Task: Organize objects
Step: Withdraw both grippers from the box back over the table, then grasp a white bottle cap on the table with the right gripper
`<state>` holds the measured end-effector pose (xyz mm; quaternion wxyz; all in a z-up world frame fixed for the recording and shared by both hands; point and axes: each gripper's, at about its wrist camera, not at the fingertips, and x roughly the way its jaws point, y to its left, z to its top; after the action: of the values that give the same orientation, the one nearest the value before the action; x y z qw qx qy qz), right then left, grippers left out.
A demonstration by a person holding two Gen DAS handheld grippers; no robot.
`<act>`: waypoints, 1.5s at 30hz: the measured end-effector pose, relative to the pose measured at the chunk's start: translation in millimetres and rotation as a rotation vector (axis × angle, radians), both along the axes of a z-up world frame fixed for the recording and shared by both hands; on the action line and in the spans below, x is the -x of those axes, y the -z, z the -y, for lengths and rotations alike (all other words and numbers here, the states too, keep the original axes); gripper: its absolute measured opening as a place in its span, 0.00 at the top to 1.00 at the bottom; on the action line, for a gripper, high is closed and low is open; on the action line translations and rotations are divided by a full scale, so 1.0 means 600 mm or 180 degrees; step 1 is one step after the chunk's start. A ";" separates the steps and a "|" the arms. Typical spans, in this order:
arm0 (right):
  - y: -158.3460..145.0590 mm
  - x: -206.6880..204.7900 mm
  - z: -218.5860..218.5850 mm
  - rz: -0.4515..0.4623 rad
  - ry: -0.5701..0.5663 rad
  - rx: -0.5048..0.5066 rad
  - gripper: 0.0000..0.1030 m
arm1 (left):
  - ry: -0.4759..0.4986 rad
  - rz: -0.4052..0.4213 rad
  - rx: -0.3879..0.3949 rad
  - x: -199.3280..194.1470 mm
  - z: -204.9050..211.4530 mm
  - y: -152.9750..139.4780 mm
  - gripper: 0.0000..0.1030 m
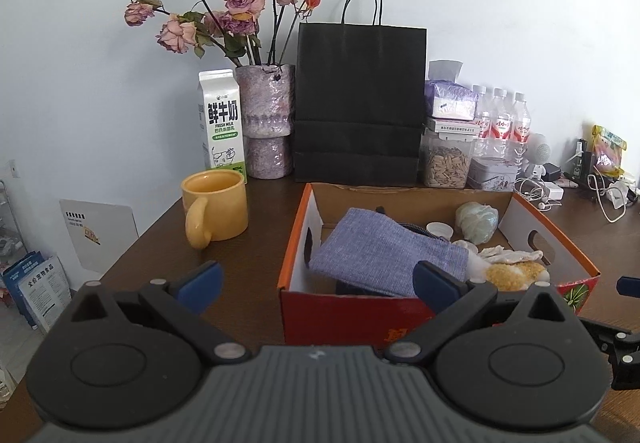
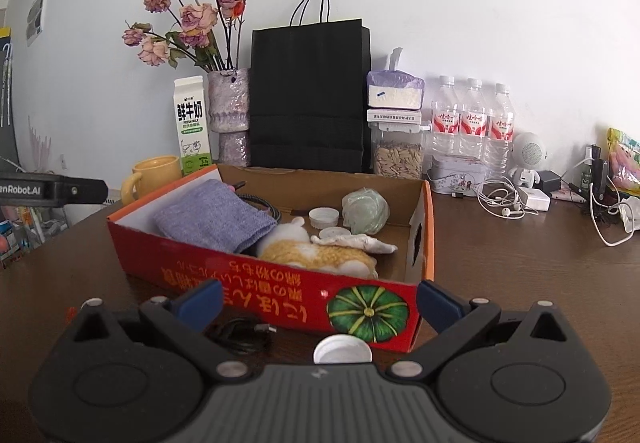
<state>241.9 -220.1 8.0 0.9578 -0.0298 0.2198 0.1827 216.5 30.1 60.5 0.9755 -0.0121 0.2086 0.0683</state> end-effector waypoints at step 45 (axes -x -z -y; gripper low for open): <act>0.083 0.135 -0.010 -0.0306 -0.0431 0.0165 0.74 | -0.0283 -0.0441 0.0105 0.162 -0.046 0.090 0.00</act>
<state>161.1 -214.4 -41.7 0.9305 -0.0607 0.2676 0.2425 119.0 57.5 6.6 0.9544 -0.0326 0.2760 0.1088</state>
